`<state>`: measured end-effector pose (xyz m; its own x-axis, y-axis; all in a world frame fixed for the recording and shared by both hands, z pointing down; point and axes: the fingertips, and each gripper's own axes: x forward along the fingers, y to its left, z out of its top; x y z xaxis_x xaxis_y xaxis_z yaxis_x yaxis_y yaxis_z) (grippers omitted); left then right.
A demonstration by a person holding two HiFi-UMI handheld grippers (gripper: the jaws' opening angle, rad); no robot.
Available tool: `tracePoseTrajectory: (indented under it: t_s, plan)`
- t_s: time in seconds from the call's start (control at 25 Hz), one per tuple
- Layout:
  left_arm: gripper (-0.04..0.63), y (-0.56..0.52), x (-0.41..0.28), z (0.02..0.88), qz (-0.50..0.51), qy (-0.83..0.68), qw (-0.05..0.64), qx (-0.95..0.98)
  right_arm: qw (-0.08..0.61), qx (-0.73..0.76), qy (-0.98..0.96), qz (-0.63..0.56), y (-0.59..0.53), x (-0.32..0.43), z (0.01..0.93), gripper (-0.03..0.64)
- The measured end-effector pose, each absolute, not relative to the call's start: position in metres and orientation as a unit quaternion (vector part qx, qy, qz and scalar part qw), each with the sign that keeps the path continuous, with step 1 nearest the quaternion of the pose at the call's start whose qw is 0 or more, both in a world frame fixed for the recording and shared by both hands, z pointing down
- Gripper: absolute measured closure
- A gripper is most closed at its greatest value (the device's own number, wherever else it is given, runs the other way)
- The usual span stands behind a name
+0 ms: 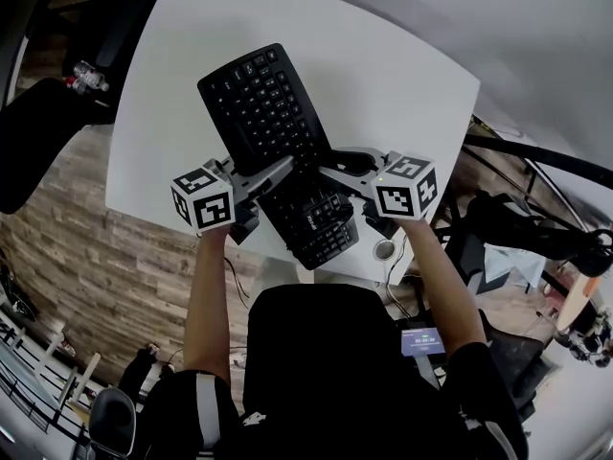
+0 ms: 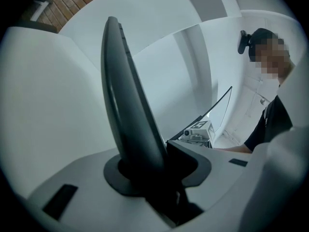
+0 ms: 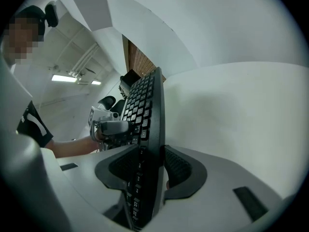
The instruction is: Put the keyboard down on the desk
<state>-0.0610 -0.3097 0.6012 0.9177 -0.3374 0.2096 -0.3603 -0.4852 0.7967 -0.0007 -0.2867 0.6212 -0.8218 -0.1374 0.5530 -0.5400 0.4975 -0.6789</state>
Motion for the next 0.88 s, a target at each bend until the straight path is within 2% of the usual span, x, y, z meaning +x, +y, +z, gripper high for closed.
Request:
tracePoseTrajectory:
  t_s: [0.24,0.4,0.88]
  plan:
    - [0.403,-0.31,-0.068,0.613,0.056,-0.234,0.457,0.856,0.217,0.222,-0.837,0.45,-0.284,0.003,0.623,0.43]
    - [0.394,-0.312,-0.069,0.619,0.071,-0.25,0.462,0.848,0.214,0.227,-0.838,0.448,-0.285,0.004,0.627,0.431]
    - [0.288,-0.315,-0.078,0.629,0.131,-0.277,0.467,0.829,0.207,0.24,-0.84,0.441,-0.285,0.008,0.621,0.457]
